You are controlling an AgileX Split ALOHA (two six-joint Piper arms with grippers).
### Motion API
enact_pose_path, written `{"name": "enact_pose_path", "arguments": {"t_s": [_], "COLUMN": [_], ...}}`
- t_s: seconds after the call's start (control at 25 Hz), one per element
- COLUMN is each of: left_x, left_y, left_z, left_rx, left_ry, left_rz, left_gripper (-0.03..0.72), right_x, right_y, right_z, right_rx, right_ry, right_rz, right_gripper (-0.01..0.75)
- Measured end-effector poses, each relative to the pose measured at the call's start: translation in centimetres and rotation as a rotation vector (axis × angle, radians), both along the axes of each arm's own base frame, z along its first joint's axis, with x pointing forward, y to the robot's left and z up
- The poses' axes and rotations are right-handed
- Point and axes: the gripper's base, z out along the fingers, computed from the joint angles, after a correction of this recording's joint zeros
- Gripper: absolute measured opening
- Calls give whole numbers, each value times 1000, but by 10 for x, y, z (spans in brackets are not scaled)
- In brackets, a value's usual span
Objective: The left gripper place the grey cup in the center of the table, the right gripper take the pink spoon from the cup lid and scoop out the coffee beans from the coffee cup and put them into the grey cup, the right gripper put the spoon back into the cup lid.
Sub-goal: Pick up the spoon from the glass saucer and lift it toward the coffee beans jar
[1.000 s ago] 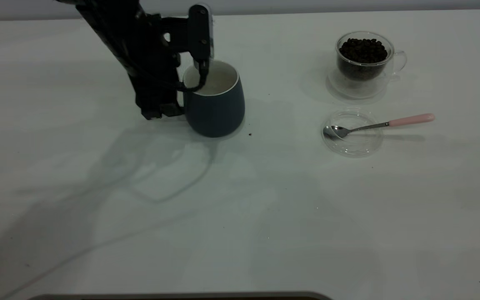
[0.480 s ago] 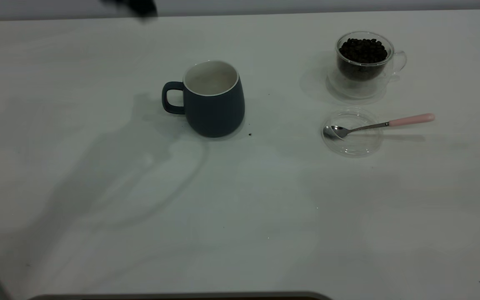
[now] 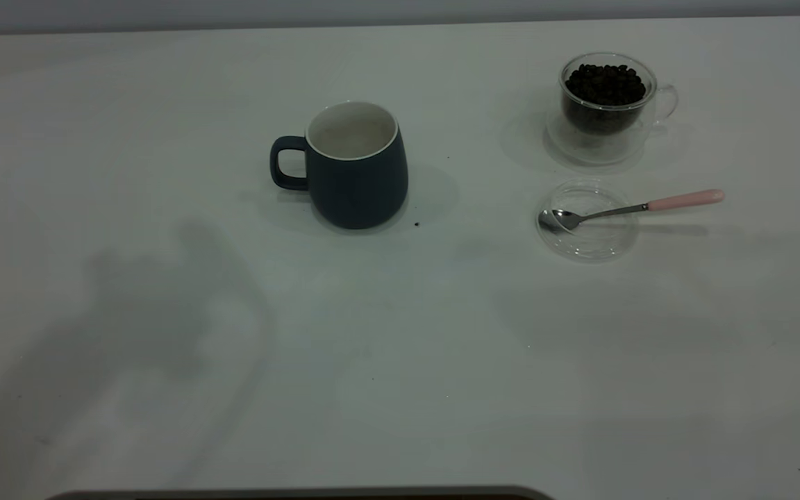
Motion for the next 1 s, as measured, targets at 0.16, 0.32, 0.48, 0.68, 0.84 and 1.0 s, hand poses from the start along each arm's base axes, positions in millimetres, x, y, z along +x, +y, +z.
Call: {"name": "enact_pose_path", "arguments": {"t_s": [0.16, 0.32, 0.48, 0.68, 0.84, 1.0], "left_x": [-26, -58, -95, -144, -182, -207], "left_y": [15, 28, 44, 64, 80, 90], "left_z": [22, 28, 10, -28, -53, -76], "left_rx": [-2, -56, -71, -83, -119, -188], "left_ry": [-16, -42, -14, 35, 1, -92], "left_rz": [113, 208, 292, 396, 424, 427], "left_gripper": [567, 567, 567, 567, 567, 567], "right_x": [0, 0, 0, 0, 0, 0], "right_y": [0, 0, 0, 0, 0, 0], "right_z": [0, 0, 0, 0, 0, 0], "right_rx": [0, 0, 0, 0, 0, 0], "right_ry": [0, 0, 0, 0, 0, 0], "right_rz": [0, 0, 0, 0, 0, 0], "right_gripper": [587, 587, 587, 587, 587, 587]}}
